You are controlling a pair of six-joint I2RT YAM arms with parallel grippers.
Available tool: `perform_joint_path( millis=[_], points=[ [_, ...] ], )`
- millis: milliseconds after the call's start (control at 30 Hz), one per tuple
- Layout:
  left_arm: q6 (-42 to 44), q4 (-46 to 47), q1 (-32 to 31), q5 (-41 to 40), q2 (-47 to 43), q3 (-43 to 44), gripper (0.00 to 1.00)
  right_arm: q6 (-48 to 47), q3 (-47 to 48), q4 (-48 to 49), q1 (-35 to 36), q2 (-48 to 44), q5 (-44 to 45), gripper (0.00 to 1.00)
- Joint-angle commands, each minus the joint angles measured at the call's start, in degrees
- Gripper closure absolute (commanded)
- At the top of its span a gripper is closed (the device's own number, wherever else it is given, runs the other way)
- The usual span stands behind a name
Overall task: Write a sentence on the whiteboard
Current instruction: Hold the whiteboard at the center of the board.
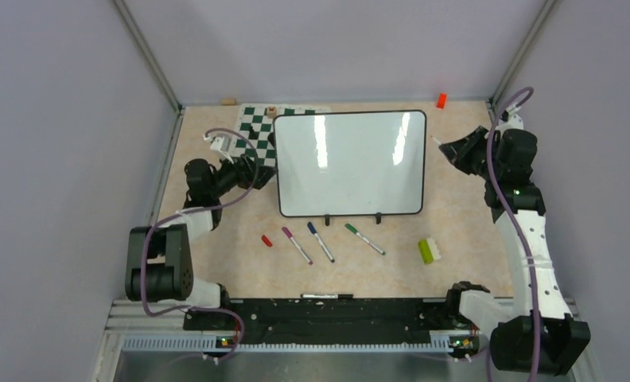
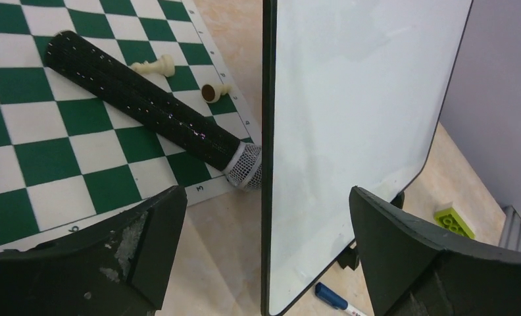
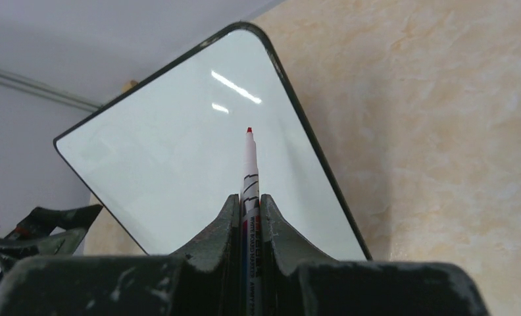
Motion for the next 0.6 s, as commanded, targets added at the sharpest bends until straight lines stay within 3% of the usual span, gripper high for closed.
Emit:
perform_joint_path(
  millis=[0,100,367,567],
  points=[
    [-0.69,11.47,0.14,6.09,3.33,-0.7,0.01,-1.04,-1.31,-0.9,2.03,-4.17,0.52,1.0],
    [2.57,7.53,0.09,5.86,4.33,0.19,0.01,-2.68,-0.68,-2.65,2.04,-6.17,0.47,1.0],
    [0.91,11.23,-0.41,15.79,12.07,4.47,0.01,-6.23,0.86,-8.44,2.04,-8.43,-0.35,1.0],
    [1.4,14.9,-2.03,17.18,15.04,3.9,0.01,-7.41,-0.39,-10.12,2.04,-10.76,-2.15,1.0]
  ],
)
